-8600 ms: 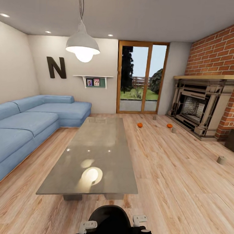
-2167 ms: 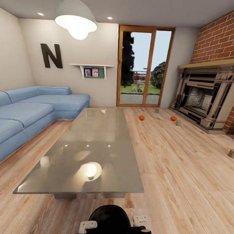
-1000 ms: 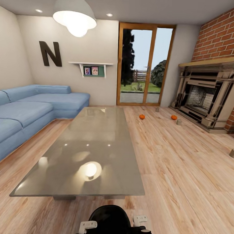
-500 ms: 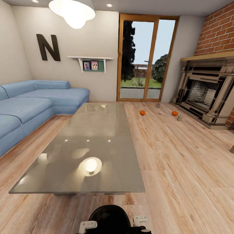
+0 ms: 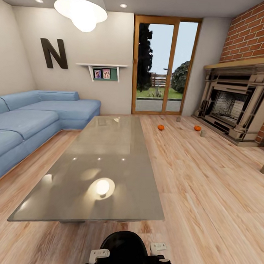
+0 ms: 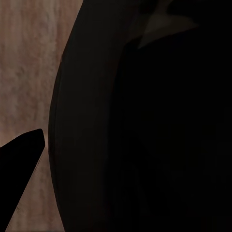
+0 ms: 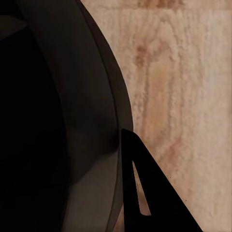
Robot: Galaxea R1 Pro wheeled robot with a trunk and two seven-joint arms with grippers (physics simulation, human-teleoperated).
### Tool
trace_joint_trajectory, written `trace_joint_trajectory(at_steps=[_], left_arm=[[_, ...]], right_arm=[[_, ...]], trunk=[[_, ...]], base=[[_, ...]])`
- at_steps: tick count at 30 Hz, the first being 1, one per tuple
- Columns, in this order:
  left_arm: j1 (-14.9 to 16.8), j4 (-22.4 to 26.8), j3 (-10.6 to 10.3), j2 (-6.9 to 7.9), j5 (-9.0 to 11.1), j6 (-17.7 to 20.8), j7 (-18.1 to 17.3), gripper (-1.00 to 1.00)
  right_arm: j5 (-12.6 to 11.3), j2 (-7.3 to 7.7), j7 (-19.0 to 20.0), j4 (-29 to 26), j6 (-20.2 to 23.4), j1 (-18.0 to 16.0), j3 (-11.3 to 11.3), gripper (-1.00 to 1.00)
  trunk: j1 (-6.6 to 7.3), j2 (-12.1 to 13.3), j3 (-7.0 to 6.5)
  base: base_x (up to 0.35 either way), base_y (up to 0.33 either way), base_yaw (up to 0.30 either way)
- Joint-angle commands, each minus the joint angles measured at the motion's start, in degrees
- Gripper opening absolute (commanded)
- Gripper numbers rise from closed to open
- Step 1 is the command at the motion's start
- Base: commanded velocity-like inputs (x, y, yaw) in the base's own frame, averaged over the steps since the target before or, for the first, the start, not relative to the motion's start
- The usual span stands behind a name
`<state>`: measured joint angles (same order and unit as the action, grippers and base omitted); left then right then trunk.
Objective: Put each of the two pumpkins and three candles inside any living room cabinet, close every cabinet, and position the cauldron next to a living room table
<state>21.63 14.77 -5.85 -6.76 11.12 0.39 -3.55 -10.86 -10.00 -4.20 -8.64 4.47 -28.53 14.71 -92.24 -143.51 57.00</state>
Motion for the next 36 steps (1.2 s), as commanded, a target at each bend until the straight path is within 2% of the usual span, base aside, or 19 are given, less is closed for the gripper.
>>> trace_joint_trajectory(at_steps=[1, 12, 29, 32, 36], left_arm=[[0.06, 0.26, -0.22, 0.08, 0.40, 0.01, 0.21, -1.00], [0.08, 0.26, -0.22, 0.08, 0.40, -0.01, 0.12, -1.00], [0.08, 0.25, -0.22, -0.02, 0.39, -0.04, 0.20, -1.00], [0.08, 0.26, -0.22, -0.01, 0.39, -0.04, 0.28, -1.00], [0.08, 0.26, -0.22, -0.01, 0.34, -0.04, 0.30, -1.00]], right_arm=[[-1.57, 0.00, -0.28, 0.02, 0.37, 0.03, 1.64, -1.00], [-1.54, 0.00, -0.28, 0.02, 0.37, 0.02, 1.64, -1.00], [-1.54, 0.00, -0.28, 0.02, 0.37, 0.04, 1.64, -1.00], [-1.54, 0.00, -0.28, 0.02, 0.37, 0.05, 1.64, -1.00], [-1.53, 0.00, -0.28, 0.02, 0.37, 0.02, 1.64, -1.00]], trunk=[[-0.01, -0.02, 0.05], [-0.01, -0.02, 0.05], [-0.01, -0.02, 0.05], [-0.08, -0.06, 0.71], [-0.08, -0.06, 0.71]], base=[[0.213, 0.000, 0.000], [0.101, 0.000, 0.000], [0.004, 0.000, 0.000], [0.000, 0.000, 0.000], [0.000, 0.000, 0.000]])
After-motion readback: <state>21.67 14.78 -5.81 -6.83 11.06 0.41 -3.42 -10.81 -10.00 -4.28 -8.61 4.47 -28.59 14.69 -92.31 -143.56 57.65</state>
